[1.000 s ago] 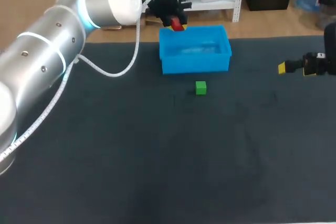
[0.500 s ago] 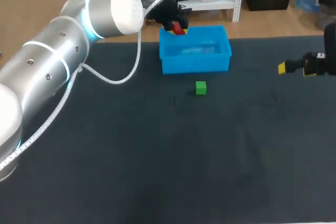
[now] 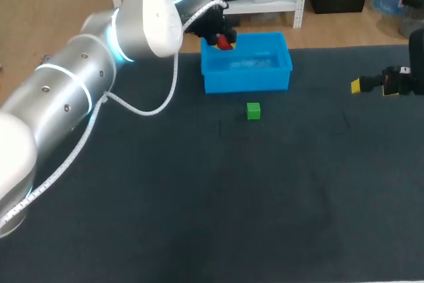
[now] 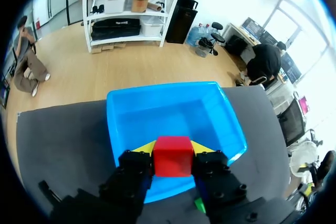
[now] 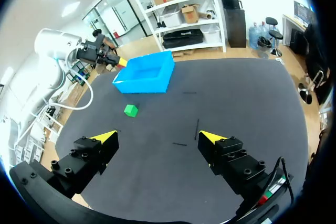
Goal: Use the left arm to pick the red cube and place it into the blue plastic box first, then use the right arm to grasp the green cube and put it into the same blue plastic box after the first action is fully finished.
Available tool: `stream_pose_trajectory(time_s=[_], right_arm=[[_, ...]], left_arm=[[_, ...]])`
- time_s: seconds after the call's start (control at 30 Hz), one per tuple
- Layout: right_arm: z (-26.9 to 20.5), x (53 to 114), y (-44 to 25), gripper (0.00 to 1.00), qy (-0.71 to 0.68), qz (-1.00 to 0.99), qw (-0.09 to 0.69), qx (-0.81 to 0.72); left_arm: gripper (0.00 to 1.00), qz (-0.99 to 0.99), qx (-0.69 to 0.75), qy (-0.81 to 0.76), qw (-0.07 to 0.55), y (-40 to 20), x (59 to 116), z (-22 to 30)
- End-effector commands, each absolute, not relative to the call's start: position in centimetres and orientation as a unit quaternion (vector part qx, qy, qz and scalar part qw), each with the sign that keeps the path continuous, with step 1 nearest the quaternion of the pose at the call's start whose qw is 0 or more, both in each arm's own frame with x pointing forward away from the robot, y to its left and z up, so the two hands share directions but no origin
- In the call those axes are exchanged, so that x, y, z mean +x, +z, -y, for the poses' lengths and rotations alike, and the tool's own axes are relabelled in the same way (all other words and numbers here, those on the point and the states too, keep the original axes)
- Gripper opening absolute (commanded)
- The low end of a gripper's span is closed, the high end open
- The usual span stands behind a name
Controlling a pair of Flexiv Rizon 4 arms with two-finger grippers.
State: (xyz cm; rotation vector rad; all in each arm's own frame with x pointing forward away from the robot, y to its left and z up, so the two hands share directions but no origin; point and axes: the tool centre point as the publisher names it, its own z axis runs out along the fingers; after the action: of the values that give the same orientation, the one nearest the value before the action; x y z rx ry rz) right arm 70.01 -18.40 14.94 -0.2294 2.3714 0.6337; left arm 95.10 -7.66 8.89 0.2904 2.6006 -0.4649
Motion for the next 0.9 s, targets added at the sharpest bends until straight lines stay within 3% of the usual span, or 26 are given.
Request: stream_pose_trajectory(time_s=[0.03,0.43,0.47,0.5,0.53,0.9], right_arm=[[18.4,70.0,14.9,1.0,0.243,-0.908,0.331,-0.088],[18.4,70.0,14.9,1.0,0.243,-0.908,0.331,-0.088],[18.4,70.0,14.9,1.0,0.243,-0.908,0.331,-0.088],[18.4,70.0,14.9,1.0,0.243,-0.908,0.331,-0.088],[18.4,70.0,14.9,1.0,0.243,-0.908,0.331,-0.088],[18.4,70.0,14.9,1.0,0.243,-0.908,0.331,-0.088]], left_arm=[[0.0,-0.955,0.108,-0.167,0.219,8.1,97.8,8.4],[0.0,-0.961,0.104,-0.164,0.196,6.0,98.2,8.3],[0.42,-0.961,0.104,-0.164,0.196,6.0,98.2,8.3],[0.67,-0.961,0.103,-0.164,0.196,6.0,98.2,8.3],[1.0,-0.961,0.103,-0.163,0.196,6.0,98.2,8.3],[1.0,-0.962,0.102,-0.161,0.198,6.1,98.5,8.1]])
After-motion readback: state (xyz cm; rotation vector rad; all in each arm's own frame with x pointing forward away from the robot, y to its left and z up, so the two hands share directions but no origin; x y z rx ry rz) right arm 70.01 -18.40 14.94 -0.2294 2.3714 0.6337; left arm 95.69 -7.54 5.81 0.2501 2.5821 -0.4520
